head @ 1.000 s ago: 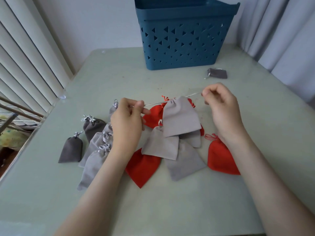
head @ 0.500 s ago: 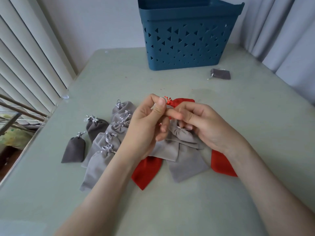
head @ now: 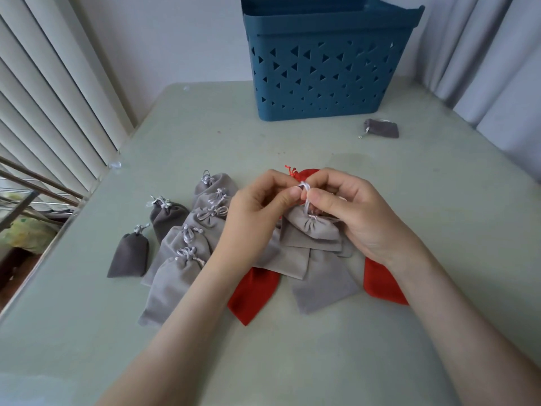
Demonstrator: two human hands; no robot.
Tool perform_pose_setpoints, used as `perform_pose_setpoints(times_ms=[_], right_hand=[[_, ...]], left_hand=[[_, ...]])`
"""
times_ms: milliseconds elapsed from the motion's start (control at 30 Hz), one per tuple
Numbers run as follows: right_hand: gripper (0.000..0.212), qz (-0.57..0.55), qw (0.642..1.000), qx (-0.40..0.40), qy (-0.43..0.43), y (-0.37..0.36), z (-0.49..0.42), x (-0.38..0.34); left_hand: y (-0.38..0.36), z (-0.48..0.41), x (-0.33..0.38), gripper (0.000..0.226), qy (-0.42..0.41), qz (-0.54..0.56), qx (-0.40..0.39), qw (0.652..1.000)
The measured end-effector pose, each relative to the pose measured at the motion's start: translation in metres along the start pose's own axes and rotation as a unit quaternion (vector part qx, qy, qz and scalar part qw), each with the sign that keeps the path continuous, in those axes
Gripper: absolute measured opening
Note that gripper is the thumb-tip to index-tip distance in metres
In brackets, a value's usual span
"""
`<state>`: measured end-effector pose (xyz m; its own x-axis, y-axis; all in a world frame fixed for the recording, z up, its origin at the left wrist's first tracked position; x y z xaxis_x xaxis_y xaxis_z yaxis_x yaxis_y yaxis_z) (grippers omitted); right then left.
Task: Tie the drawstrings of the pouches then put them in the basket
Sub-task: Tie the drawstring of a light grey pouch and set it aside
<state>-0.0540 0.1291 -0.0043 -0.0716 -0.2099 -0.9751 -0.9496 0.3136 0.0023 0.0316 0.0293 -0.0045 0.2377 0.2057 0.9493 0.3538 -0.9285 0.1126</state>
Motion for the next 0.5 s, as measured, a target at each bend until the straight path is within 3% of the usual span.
perform_pose_setpoints(times_ms=[167,300,500], right_hand=[[0.016,0.120,0.987,0.097,0.047,0.002,0.002,-0.008],[0.011,0.226,0.958,0.159,0.073,0.003,0.004,-0.006],[0.015,0.321,0.927,0.157,0.110,0.002,0.002,-0.005]], left_hand=[[0.001,-0.001,-0.007,0.008,0.006,-0.056,0.017,0.998],[-0.005,0.000,-0.007,0.017,0.000,-0.141,-0.003,0.990],[-0.009,-0.001,-0.009,0.019,0.017,-0.163,-0.009,0.986]])
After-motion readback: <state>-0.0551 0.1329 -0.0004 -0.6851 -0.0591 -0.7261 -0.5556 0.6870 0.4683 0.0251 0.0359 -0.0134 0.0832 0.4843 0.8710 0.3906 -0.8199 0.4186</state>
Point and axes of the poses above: each hand's wrist, its own z-axis away from the middle knuckle, its own y-axis out of the back of the hand, x = y × z, the point moved 5 cm from there along -z, towards the middle knuckle, and after that the axes turned 11 degrees about -x, right-handed, at the moved point
